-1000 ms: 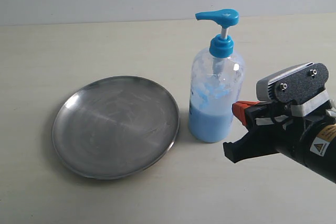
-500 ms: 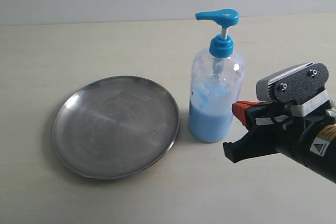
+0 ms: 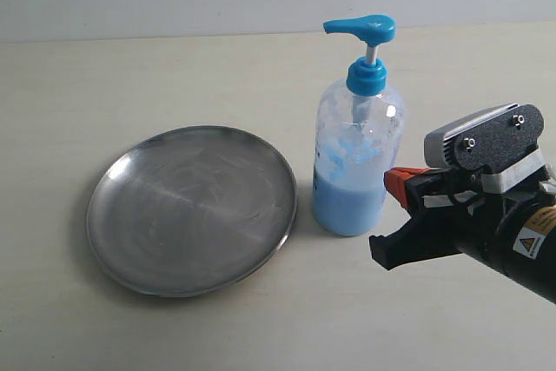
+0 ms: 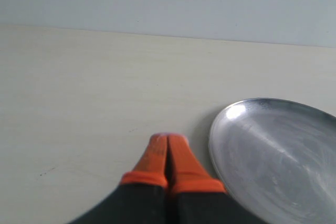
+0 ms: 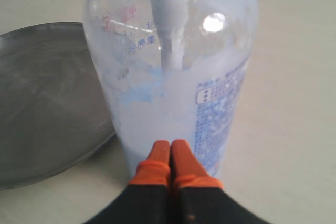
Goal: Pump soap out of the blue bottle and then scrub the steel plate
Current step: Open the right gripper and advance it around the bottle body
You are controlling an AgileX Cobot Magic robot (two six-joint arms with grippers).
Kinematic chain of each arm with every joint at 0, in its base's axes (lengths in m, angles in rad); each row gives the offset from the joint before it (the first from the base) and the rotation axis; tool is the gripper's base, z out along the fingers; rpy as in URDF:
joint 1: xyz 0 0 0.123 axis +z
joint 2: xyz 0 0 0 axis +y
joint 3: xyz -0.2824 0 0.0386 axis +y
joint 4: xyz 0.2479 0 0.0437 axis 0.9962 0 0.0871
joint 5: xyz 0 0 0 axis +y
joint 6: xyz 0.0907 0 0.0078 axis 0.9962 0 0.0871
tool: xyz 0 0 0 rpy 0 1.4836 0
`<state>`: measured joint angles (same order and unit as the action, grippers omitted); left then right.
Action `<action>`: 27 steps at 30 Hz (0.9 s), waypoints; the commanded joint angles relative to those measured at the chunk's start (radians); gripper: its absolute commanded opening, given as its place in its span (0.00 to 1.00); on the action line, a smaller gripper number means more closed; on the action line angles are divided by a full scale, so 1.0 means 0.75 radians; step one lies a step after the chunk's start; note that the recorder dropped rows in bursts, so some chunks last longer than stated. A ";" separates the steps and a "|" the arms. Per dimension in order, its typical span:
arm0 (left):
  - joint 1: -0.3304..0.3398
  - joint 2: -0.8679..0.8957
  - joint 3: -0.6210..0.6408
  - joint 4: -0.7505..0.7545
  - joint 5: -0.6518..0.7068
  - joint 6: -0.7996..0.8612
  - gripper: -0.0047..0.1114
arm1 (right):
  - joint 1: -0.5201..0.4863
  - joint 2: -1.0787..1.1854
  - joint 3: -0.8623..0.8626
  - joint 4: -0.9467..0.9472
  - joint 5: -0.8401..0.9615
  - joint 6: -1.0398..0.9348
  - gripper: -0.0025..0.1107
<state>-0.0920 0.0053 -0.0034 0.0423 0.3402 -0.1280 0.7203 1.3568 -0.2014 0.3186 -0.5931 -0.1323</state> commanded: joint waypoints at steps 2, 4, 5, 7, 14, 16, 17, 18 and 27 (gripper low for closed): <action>0.005 -0.007 0.004 -0.006 -0.011 0.003 0.04 | 0.002 0.006 0.007 -0.006 -0.027 -0.009 0.02; 0.005 -0.007 0.004 -0.006 -0.011 0.003 0.04 | 0.002 0.006 0.007 -0.006 -0.027 -0.004 0.04; 0.005 -0.007 0.004 -0.006 -0.011 0.003 0.04 | 0.002 0.006 0.007 -0.006 -0.027 -0.004 0.06; 0.005 -0.007 0.004 -0.006 -0.011 0.003 0.04 | 0.002 0.006 0.007 -0.006 -0.027 -0.004 0.13; 0.005 -0.007 0.004 -0.006 -0.011 0.003 0.04 | 0.002 0.006 0.007 -0.006 -0.027 -0.004 0.52; 0.005 -0.007 0.004 -0.006 -0.011 0.003 0.04 | 0.002 0.006 0.007 -0.006 -0.027 -0.004 0.63; 0.005 -0.007 0.004 -0.006 -0.011 0.003 0.04 | 0.002 0.006 0.007 -0.006 -0.027 -0.004 0.68; 0.005 -0.007 0.004 -0.006 -0.011 0.003 0.04 | 0.002 0.006 0.007 -0.006 -0.027 -0.004 0.72; 0.005 -0.007 0.004 -0.006 -0.011 0.003 0.04 | 0.002 0.008 0.007 -0.006 -0.030 0.001 0.79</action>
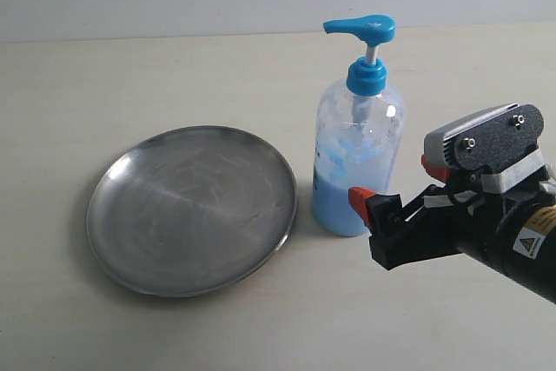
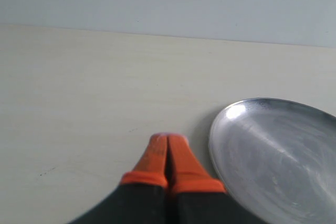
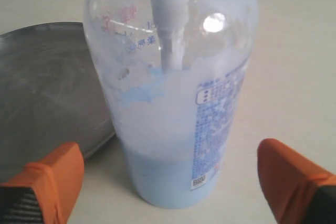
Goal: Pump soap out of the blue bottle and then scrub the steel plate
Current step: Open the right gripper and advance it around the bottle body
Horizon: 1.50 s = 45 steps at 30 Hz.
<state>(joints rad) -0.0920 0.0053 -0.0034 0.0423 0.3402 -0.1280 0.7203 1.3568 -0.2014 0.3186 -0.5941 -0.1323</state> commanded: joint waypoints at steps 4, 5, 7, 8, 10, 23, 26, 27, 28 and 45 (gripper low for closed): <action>0.005 -0.007 0.004 -0.006 -0.011 0.003 0.04 | 0.002 0.008 0.007 -0.012 -0.058 -0.006 0.79; 0.005 -0.007 0.004 -0.006 -0.011 0.003 0.04 | 0.002 0.008 0.008 -0.012 -0.066 -0.008 0.79; 0.005 -0.007 0.004 -0.006 -0.011 0.003 0.04 | 0.002 0.008 0.035 -0.022 -0.117 -0.008 0.79; 0.005 -0.007 0.004 -0.006 -0.011 0.003 0.04 | 0.002 0.008 0.051 -0.022 -0.148 -0.008 0.79; 0.005 -0.007 0.004 -0.006 -0.011 0.003 0.04 | 0.002 0.008 0.086 -0.022 -0.198 0.004 0.79; 0.005 -0.007 0.004 -0.006 -0.011 0.003 0.04 | 0.002 0.168 0.114 -0.126 -0.454 0.040 0.77; 0.005 -0.007 0.004 -0.006 -0.011 0.003 0.04 | 0.002 0.237 0.074 -0.125 -0.456 0.049 0.77; 0.005 -0.007 0.004 -0.006 -0.011 0.003 0.04 | 0.002 0.252 0.061 -0.125 -0.456 0.072 0.77; 0.005 -0.007 0.004 -0.006 -0.011 0.003 0.04 | 0.002 0.261 0.054 -0.125 -0.456 0.078 0.77; 0.005 -0.007 0.004 -0.006 -0.011 0.003 0.04 | 0.002 0.288 -0.062 -0.195 -0.375 0.343 0.79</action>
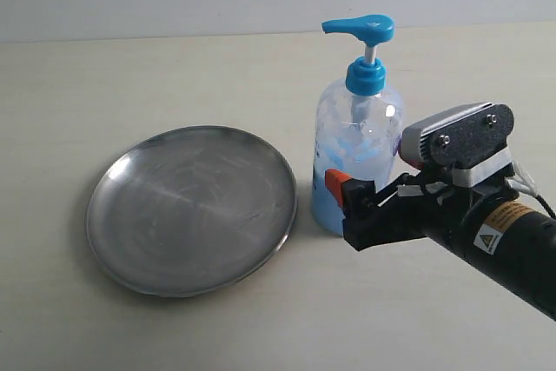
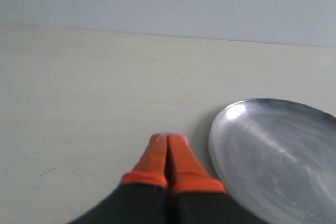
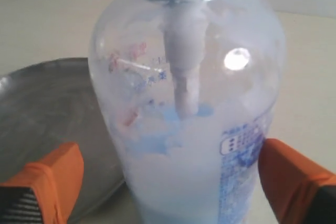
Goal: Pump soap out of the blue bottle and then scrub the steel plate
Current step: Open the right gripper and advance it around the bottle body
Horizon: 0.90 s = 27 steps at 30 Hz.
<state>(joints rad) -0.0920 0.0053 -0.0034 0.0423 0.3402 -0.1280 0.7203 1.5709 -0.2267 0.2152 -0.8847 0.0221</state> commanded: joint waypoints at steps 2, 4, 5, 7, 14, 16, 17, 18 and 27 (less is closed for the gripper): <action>0.005 -0.007 0.004 -0.006 -0.011 0.003 0.04 | 0.002 0.003 -0.045 -0.057 0.051 0.135 0.79; 0.005 -0.007 0.004 -0.006 -0.011 0.003 0.04 | 0.002 0.003 -0.065 -0.070 0.082 0.096 0.79; 0.005 -0.007 0.004 -0.006 -0.011 0.003 0.04 | 0.002 0.003 -0.079 -0.070 0.103 0.063 0.79; 0.005 -0.007 0.004 -0.006 -0.011 0.003 0.04 | 0.002 0.006 -0.095 -0.007 0.129 0.006 0.79; 0.005 -0.007 0.004 -0.006 -0.011 0.003 0.04 | 0.015 0.057 -0.123 0.181 0.142 -0.077 0.79; 0.005 -0.007 0.004 -0.006 -0.011 0.003 0.04 | 0.058 0.060 -0.123 0.245 0.124 -0.123 0.79; 0.005 -0.007 0.004 -0.006 -0.011 0.003 0.04 | 0.093 0.060 -0.123 0.304 0.107 -0.166 0.79; 0.005 -0.007 0.004 -0.006 -0.011 0.003 0.04 | 0.134 0.060 -0.123 0.392 0.081 -0.213 0.79; 0.005 -0.007 0.004 -0.006 -0.011 0.003 0.04 | 0.459 0.069 -0.160 0.980 -0.102 -0.416 0.79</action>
<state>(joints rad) -0.0920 0.0053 -0.0034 0.0423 0.3402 -0.1280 1.0224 1.6170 -0.3248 0.8053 -0.9186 -0.2535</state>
